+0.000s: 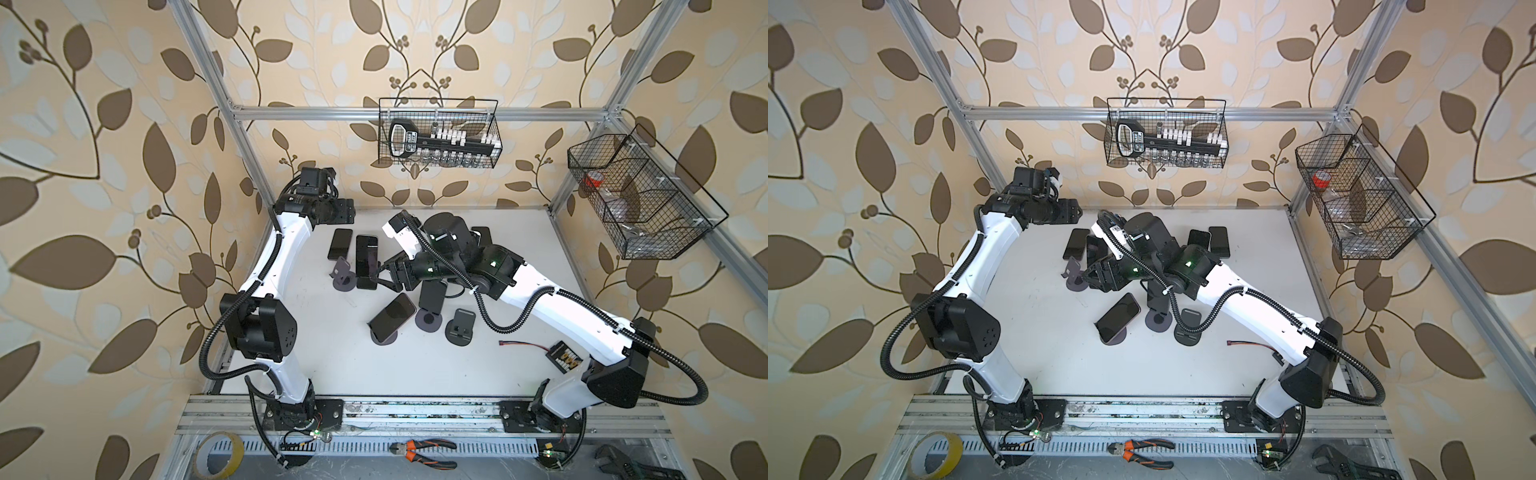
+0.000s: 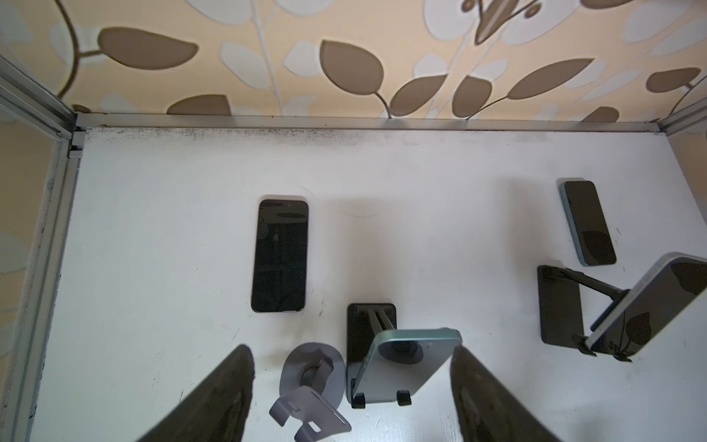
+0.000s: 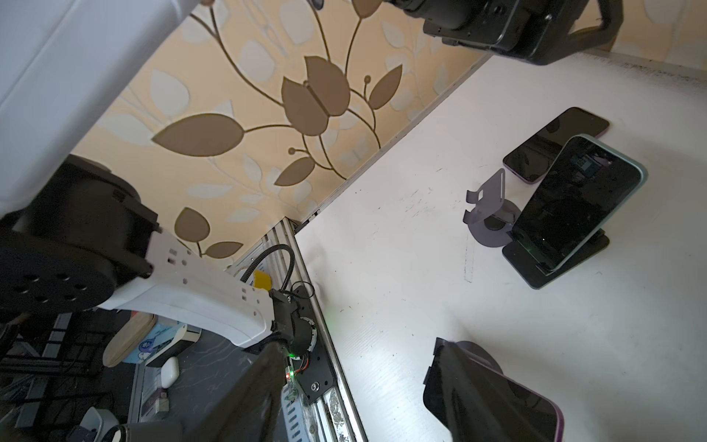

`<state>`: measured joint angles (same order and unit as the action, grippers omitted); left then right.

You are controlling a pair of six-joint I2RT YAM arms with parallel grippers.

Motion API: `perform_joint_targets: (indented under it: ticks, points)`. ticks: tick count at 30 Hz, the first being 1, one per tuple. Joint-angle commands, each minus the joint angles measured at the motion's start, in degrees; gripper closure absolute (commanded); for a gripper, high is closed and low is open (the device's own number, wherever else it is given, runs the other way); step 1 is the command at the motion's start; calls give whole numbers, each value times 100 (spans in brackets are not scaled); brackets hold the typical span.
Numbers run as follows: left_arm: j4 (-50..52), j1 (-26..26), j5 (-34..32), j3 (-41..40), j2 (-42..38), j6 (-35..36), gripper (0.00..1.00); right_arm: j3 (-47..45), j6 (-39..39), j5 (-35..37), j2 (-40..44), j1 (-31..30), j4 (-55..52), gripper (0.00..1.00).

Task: Remove the phone from the phone stand

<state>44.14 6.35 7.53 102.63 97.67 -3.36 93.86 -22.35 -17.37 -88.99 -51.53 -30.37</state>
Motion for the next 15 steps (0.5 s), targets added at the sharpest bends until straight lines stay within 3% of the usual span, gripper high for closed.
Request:
perform_joint_targets:
  ticks: [1,15]
  points:
    - [-202,114,125,-197,-575,-87,19,168,-247,431,185,-106,-173,33]
    - [-82,471,235,-1132,-1710,-246,20,-323,-585,1063,625,-383,-171,33]
